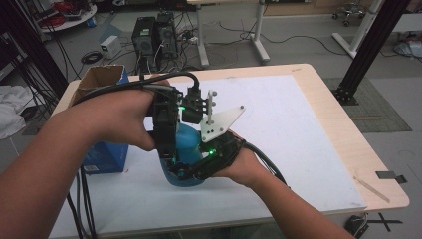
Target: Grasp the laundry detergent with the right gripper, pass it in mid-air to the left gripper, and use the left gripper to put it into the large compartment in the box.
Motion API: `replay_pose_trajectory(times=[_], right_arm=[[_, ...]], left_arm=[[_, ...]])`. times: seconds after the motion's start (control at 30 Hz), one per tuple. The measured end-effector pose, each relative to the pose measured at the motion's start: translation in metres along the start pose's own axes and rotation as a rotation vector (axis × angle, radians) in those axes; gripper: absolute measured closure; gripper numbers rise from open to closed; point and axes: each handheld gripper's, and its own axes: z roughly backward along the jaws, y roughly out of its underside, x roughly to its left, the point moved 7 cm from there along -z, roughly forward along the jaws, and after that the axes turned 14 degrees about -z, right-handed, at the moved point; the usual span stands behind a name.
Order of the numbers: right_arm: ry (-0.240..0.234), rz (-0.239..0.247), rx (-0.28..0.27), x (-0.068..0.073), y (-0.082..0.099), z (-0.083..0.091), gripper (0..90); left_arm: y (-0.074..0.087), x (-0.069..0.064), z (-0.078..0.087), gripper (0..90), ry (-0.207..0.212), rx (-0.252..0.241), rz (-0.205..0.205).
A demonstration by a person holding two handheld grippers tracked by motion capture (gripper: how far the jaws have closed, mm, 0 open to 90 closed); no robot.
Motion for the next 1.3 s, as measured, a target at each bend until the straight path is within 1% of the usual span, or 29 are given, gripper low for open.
replay_pose_trajectory(times=[0.03,0.17,0.3,0.4,0.53,0.57,0.63,0.67,0.93,1.1,1.23,1.27,1.3], right_arm=[[-0.001,-0.001,0.001,0.0000,-0.0001,0.0001,46.3],[-0.001,0.000,0.002,-0.0003,0.0001,0.0001,46.3],[-0.002,-0.002,-0.001,0.0000,-0.0003,0.0004,46.3],[0.000,-0.003,-0.002,-0.0002,-0.0004,0.0007,46.3],[0.008,0.009,-0.010,-0.0020,-0.0015,0.0008,46.3],[0.005,0.000,-0.008,-0.0013,-0.0011,0.0009,46.3],[0.006,0.000,-0.008,-0.0015,-0.0013,0.0011,46.3],[0.006,0.000,-0.008,-0.0014,-0.0011,0.0011,46.3],[0.000,-0.002,-0.011,-0.0008,-0.0013,0.0016,46.3],[0.000,-0.005,-0.001,0.0014,-0.0010,0.0021,45.0],[-0.005,-0.003,0.005,0.0030,-0.0002,0.0015,43.8],[-0.005,0.004,0.006,0.0026,0.0000,0.0015,43.3],[-0.007,0.000,0.003,0.0036,-0.0003,0.0014,42.1]], left_arm=[[-0.0004,-0.0002,0.0002,25.7,0.001,-0.004,0.000],[-0.0010,-0.0004,0.0007,25.8,-0.002,-0.002,0.000],[-0.0010,-0.0006,0.0011,30.8,0.001,-0.005,0.001],[-0.0010,-0.0002,0.0011,30.9,-0.004,0.001,-0.002],[-0.0021,-0.0011,0.0006,33.7,-0.001,0.001,0.000],[-0.0023,-0.0009,0.0003,33.7,-0.002,0.002,-0.001],[-0.0028,-0.0019,-0.0001,37.4,0.010,0.002,-0.003],[-0.0029,-0.0019,-0.0001,37.8,0.007,0.004,-0.003],[-0.0040,-0.0020,0.0011,38.5,0.002,0.014,-0.002],[-0.0058,-0.0046,0.0009,38.8,0.012,0.017,0.010],[-0.0073,-0.0044,0.0006,38.8,0.020,0.016,0.015],[-0.0074,-0.0041,0.0007,38.8,0.020,0.015,0.013],[-0.0076,-0.0042,0.0003,38.8,0.020,0.015,0.021]])
